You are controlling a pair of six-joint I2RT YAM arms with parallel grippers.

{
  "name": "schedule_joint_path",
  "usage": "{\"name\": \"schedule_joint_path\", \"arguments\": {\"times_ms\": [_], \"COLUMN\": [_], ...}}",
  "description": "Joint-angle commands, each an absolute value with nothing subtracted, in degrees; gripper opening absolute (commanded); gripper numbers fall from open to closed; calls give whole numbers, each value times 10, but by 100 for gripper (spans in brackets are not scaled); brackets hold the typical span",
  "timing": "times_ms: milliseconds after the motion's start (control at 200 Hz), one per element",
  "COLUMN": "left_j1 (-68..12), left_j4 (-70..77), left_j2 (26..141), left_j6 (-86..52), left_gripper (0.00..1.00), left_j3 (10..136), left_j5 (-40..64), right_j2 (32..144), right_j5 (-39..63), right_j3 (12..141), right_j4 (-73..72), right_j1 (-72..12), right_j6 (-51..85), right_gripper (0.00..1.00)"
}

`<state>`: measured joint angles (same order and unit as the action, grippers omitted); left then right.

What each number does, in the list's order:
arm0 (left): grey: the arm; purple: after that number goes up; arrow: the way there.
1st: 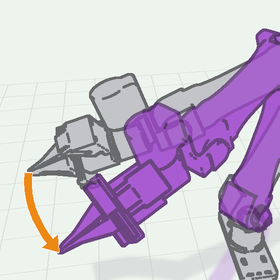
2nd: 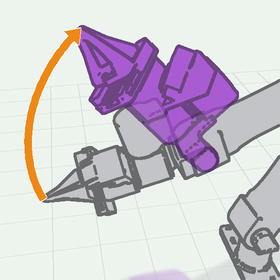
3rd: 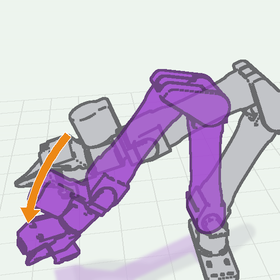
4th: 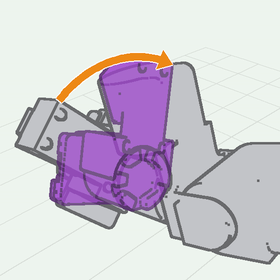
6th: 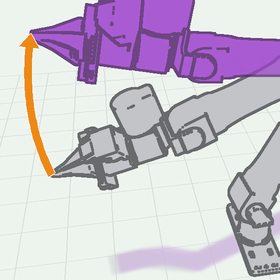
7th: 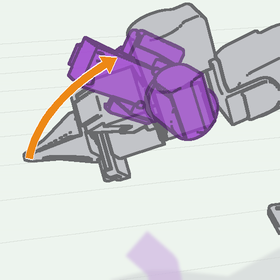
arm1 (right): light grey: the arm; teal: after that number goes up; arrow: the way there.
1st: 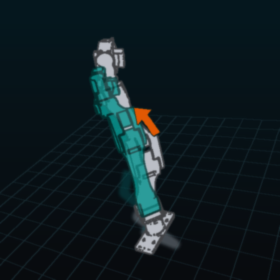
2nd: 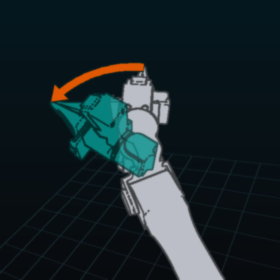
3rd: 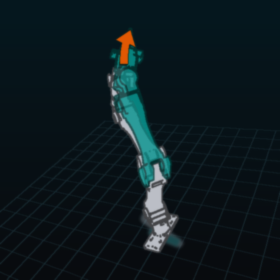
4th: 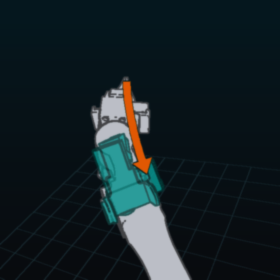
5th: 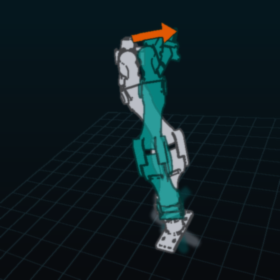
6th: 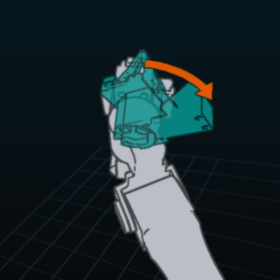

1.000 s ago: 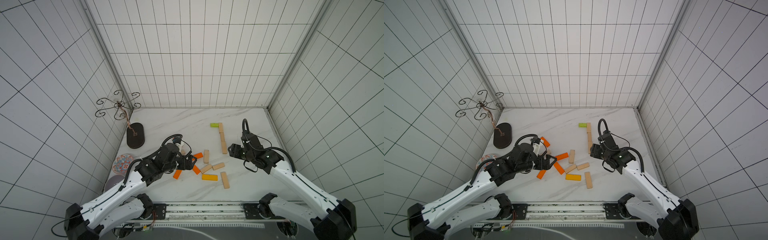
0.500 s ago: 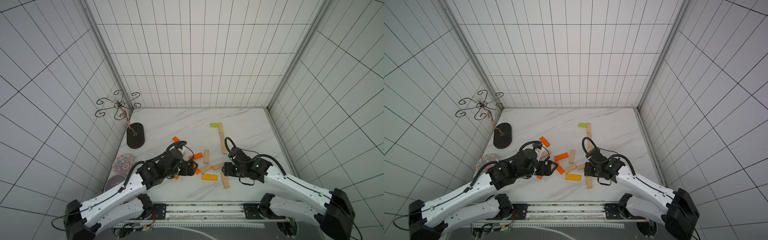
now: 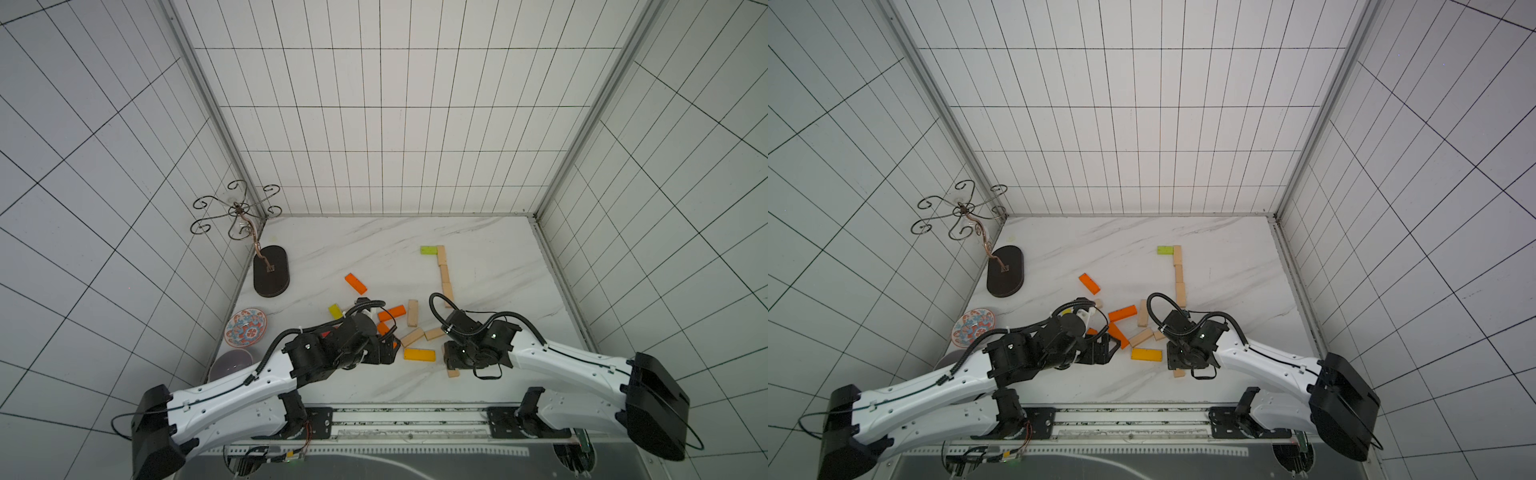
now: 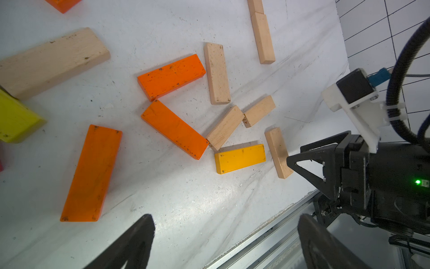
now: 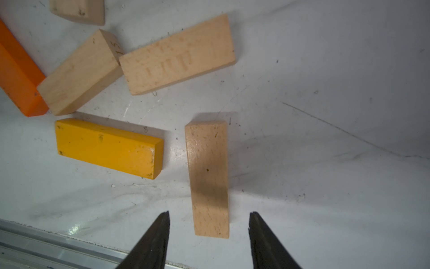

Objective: Assemble a giraffe with building blocks
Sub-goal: Pick up the building block from the center of the board.

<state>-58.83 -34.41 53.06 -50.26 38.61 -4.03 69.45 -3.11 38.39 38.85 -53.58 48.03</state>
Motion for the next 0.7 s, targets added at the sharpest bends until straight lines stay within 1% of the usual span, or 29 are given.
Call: {"name": "schedule_joint_path", "arguments": {"times_ms": [0, 130, 330, 460, 540, 645, 695], "left_j1": [-598, -604, -603, -602, -600, -586, -576], "left_j4": [-306, -289, -283, -275, -261, -240, -233], "left_j2": [533, 530, 537, 536, 529, 522, 522], "left_j6": [-536, -544, -520, -506, -495, -480, -472], "left_gripper": [96, 96, 96, 96, 97, 97, 97], "left_j3": [373, 366, 365, 362, 355, 346, 345], "left_j5": [-70, -78, -86, -97, -98, -79, -63], "right_j2": [717, 746, 797, 833, 854, 863, 855], "right_j5": [-42, -43, -42, -45, -51, -62, -65], "right_j3": [354, 352, 363, 381, 393, 416, 427], "right_j4": [406, 399, 386, 385, 389, 407, 419], "right_j1": [-540, -540, -540, -540, -538, -533, -528], "right_j6": [474, 452, 447, 448, 449, 459, 466], "right_gripper": [55, 54, 46, 44, 39, 26, 22]}}
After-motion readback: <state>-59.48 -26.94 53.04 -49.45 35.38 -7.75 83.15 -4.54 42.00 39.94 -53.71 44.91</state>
